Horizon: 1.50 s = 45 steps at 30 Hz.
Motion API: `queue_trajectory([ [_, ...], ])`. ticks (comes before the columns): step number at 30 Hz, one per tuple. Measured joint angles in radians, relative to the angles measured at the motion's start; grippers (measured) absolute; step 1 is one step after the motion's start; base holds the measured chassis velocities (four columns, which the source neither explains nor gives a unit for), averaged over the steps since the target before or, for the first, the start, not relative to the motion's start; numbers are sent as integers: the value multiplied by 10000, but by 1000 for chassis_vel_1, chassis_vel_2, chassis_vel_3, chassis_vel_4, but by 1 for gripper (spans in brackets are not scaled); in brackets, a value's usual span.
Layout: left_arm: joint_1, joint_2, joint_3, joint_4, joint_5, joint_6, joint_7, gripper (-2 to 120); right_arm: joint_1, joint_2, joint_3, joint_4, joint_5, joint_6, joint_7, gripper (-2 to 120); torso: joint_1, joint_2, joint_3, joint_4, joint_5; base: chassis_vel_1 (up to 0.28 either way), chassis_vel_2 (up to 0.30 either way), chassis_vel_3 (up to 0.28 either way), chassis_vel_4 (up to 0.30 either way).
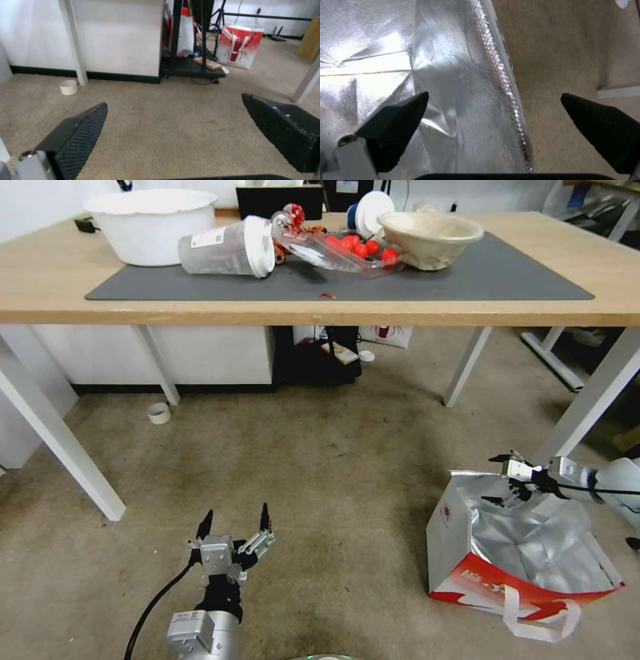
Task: Pick up the food delivery bag from the floor and place it on the table.
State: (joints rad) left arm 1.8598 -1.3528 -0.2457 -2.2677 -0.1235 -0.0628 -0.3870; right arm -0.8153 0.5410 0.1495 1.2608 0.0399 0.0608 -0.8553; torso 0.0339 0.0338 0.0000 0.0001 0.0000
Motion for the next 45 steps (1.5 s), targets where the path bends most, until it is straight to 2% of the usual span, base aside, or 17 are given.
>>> queue_trajectory([
  [17, -44, -86, 59, 87, -49, -28, 10, 100, 464, 199, -148, -848, -170, -364, -905, 100, 0, 0, 0, 0, 0, 0, 0, 0, 0],
  [19, -34, -45, 60, 33, -220, 82, -12, 100, 553, 296, -147, -1156, -110, -391, -910, 92, 0, 0, 0, -1, 0, 0, 0, 0, 0],
  [24, -63, -31, 16, 23, -276, 109, -35, 100, 629, 372, -148, -1498, 88, -437, -912, 82, 0, 1, 0, 0, 0, 0, 0, 0, 0],
  [27, -99, -32, 11, 36, -285, 110, -41, 100, 641, 404, -149, -1632, 194, -481, -937, 68, 0, 0, -1, -1, 0, 0, 0, 0, 0],
  [29, -108, -34, 13, 45, -285, 110, -41, 100, 641, 413, -150, -1638, 207, -483, -946, 65, -1, 0, -1, -1, 0, 0, 0, 0, 0],
  [30, -124, -39, 16, 54, -285, 110, -42, 100, 631, 420, -149, -1633, 270, -499, -949, 58, 0, 0, -1, -1, 0, 0, 0, 0, 0],
  [32, -128, -41, 17, 60, -285, 110, -43, 100, 617, 420, -149, -1619, 300, -517, -951, 54, 0, 0, -1, 0, -1, 0, 0, 0, 0],
  [36, -176, -45, 23, 89, -282, 109, -43, 100, 528, 412, -121, -1451, 341, -571, -993, 36, 0, 0, 0, 0, -1, 0, 0, 0, 0],
  [37, -176, -45, 23, 89, -282, 109, -43, 100, 528, 412, -121, -1451, 341, -571, -993, 36, 0, 0, 0, 0, -1, 0, 0, 0, 0],
  [40, -184, -29, 8, 76, -300, 89, -42, 100, 345, 310, 0, -1215, 440, -601, -1035, 21, 0, 0, 0, 0, -1, 0, 0, 0, 0],
  [43, -183, -13, -13, 61, -314, 56, -40, 100, 179, 207, 108, -989, 637, -624, -1039, 14, -1, 0, -1, -1, 1, 0, 0, 0, 0],
  [45, -183, -8, -21, 52, -318, 29, -40, 100, -87, 19, 288, -687, 1098, -682, -1104, 3, -1, 0, -1, -1, -1, 0, 0, 0, 0],
])
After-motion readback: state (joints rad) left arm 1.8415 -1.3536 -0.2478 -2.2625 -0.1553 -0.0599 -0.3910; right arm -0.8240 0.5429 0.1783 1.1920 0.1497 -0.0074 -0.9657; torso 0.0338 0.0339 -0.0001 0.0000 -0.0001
